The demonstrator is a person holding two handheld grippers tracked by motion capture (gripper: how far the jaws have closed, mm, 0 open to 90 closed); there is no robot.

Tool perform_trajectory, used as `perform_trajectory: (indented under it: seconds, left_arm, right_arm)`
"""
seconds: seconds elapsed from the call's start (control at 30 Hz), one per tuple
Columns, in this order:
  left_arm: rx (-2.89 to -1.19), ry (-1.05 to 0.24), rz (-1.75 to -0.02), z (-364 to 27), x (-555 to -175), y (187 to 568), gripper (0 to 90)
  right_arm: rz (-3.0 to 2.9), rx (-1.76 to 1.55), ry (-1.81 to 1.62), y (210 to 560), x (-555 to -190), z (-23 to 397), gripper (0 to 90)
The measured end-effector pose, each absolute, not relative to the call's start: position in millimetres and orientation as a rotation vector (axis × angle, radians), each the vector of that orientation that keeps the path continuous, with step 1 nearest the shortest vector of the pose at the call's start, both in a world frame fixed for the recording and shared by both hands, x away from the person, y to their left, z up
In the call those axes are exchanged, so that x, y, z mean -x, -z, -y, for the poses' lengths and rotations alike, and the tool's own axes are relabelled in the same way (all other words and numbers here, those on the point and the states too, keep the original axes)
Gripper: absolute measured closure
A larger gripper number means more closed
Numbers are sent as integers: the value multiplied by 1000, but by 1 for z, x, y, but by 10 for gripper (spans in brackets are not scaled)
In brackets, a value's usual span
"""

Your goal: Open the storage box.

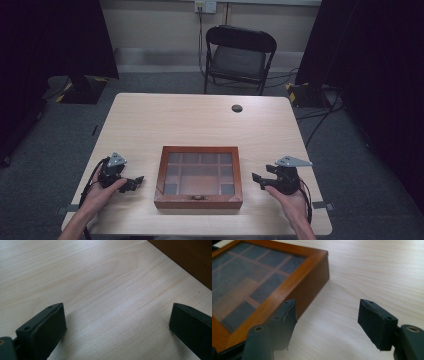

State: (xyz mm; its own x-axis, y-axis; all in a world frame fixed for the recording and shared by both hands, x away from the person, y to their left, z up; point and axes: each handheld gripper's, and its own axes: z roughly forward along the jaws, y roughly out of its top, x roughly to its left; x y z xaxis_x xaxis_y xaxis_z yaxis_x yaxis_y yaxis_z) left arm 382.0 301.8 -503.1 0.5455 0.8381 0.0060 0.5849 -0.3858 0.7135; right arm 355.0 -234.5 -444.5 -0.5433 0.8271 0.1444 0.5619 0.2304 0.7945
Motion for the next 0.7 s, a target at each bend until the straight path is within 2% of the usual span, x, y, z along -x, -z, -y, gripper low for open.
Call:
perform_trajectory:
  seconds: [0.47, 0.7]
  left_arm:
    - [-2112, -486, -1144, -302, -382, 503, 2]
    - [-2115, -489, -1142, -302, -382, 503, 2]
  right_arm:
    - [-2295, -1103, -1382, 413, -347, 210, 460]
    - [-2411, -966, -1448, 403, -348, 177, 501]
